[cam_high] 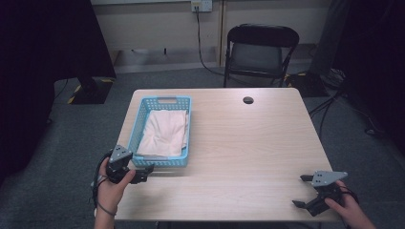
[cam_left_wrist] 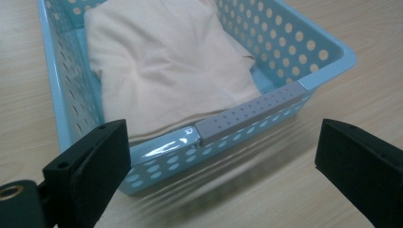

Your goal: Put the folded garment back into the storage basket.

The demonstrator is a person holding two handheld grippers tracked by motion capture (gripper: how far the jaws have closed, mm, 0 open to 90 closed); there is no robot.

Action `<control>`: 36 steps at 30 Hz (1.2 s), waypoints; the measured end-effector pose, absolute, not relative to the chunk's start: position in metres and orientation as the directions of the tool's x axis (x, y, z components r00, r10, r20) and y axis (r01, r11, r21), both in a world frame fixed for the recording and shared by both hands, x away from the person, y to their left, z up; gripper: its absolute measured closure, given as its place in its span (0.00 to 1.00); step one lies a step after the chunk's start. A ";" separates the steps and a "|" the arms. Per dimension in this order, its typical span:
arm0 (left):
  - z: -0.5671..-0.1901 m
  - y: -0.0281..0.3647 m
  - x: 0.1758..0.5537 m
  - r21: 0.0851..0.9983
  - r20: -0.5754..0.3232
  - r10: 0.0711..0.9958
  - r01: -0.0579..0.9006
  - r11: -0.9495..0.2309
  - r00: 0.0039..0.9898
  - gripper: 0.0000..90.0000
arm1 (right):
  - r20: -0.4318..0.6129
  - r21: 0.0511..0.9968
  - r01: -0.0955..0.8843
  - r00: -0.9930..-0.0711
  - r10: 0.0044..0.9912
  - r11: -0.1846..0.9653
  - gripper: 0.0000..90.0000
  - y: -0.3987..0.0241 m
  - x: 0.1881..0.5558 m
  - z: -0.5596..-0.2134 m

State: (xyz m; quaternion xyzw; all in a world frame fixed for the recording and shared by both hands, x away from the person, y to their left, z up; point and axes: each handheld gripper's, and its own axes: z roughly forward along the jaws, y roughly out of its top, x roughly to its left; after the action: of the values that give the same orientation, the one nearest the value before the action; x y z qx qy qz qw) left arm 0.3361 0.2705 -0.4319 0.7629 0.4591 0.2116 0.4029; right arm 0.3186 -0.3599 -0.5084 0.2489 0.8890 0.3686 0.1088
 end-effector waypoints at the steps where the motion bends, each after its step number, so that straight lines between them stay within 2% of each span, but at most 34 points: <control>1: -0.432 0.271 0.336 0.809 -0.046 0.871 0.530 -0.254 0.489 0.05 | -0.010 0.710 0.362 -0.852 0.523 0.604 0.00 -0.360 0.319 -0.508; 36: -0.443 0.286 0.333 0.806 -0.034 0.882 0.535 -0.254 0.470 0.02 | -0.010 0.710 0.362 -0.852 0.523 0.604 0.00 -0.360 0.319 -0.508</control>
State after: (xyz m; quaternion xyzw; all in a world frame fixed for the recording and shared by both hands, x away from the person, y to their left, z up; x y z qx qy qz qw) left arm 0.3333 0.2862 -0.4428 0.7608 0.4658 0.2193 0.3951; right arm 0.3187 -0.3599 -0.5083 0.2489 0.8890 0.3686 0.1088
